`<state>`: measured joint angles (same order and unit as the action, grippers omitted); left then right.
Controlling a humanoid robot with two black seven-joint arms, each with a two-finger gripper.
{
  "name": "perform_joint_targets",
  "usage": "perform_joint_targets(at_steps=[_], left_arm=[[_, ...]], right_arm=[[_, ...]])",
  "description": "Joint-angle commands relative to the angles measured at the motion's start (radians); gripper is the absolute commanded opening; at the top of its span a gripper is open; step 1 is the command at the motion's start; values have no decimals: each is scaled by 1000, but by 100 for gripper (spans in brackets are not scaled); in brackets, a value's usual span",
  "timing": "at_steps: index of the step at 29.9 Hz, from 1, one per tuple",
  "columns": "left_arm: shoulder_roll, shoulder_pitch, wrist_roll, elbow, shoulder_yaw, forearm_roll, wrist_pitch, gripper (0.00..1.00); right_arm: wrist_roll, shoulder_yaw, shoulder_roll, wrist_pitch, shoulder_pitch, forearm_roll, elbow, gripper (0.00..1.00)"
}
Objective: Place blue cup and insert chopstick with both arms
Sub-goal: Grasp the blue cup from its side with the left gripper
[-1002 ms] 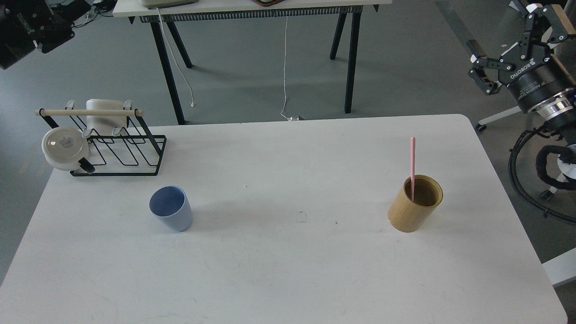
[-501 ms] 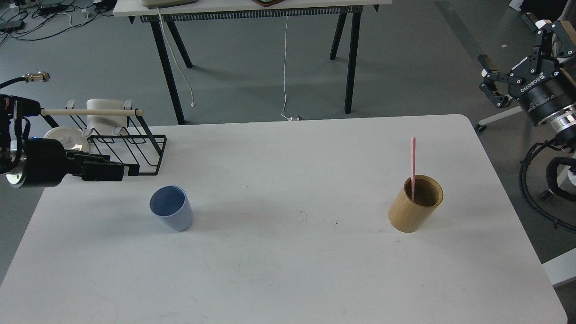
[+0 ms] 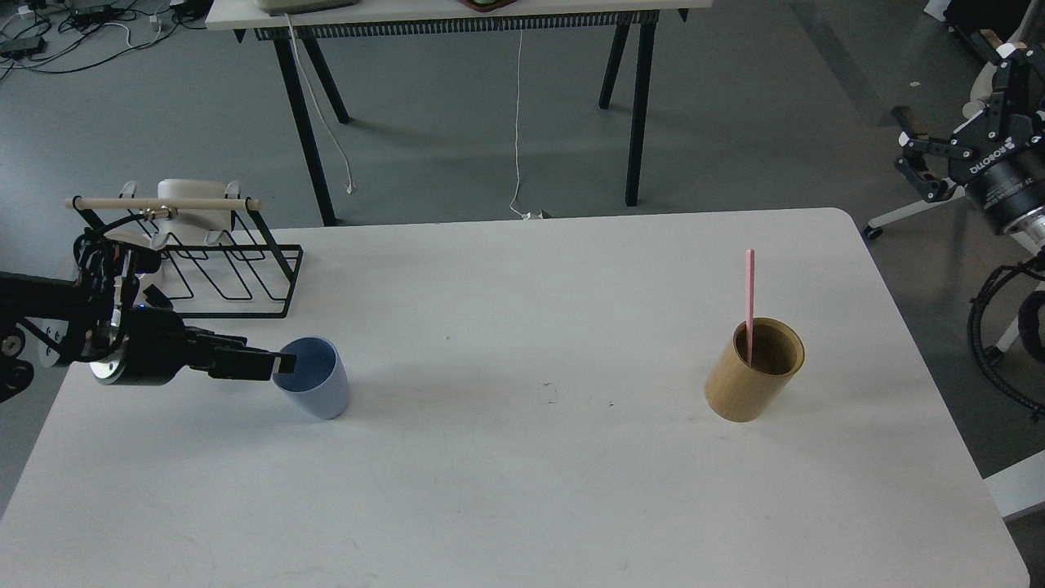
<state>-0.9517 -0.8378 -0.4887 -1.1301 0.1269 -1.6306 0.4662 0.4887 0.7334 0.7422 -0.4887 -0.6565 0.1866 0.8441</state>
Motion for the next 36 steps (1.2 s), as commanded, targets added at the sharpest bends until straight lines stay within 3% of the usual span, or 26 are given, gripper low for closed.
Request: perform_joint_targets(at_steps=[1, 19, 29, 32, 36], left_arm=[[30, -1, 0, 52, -1, 0, 0, 100], [129, 2, 0, 162, -3, 0, 2, 97], [165, 8, 0, 205, -3, 0, 2, 84], [165, 8, 0, 205, -3, -2, 2, 72], [162, 9, 0, 205, -3, 0, 0, 68]], right_arm=[[0, 0, 20, 0, 8, -1, -3, 98], [0, 1, 16, 0, 20, -1, 0, 98], [0, 1, 17, 0, 20, -1, 0, 98], [0, 1, 17, 0, 24, -1, -2, 98], [0, 1, 17, 0, 31, -1, -2, 98]])
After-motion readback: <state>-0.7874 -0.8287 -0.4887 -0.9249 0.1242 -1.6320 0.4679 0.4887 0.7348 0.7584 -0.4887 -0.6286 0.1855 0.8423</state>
